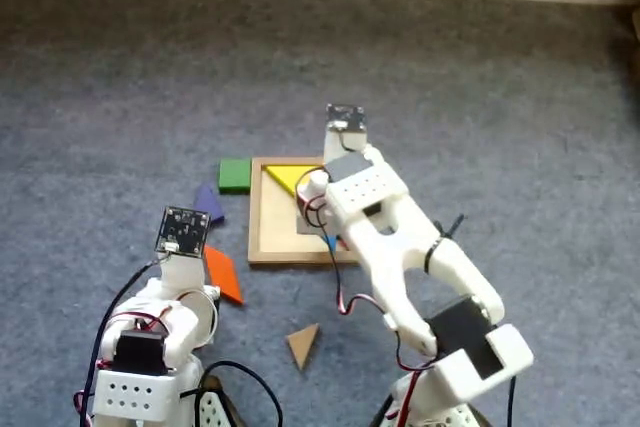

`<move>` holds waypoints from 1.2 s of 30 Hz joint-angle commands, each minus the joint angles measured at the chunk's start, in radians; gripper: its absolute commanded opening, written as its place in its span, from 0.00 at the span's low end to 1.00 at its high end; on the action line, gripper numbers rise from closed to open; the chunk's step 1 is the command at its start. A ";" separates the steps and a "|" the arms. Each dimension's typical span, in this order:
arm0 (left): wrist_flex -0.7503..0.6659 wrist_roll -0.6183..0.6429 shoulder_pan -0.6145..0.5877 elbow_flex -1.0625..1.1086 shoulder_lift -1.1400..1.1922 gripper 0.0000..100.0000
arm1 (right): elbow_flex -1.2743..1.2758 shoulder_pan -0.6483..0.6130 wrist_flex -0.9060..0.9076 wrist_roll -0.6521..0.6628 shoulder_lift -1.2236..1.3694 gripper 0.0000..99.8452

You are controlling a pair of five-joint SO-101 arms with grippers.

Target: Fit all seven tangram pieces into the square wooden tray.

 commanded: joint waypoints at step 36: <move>0.003 -0.006 0.016 0.019 -0.048 0.00 | -0.180 -0.036 0.031 -0.689 0.047 0.29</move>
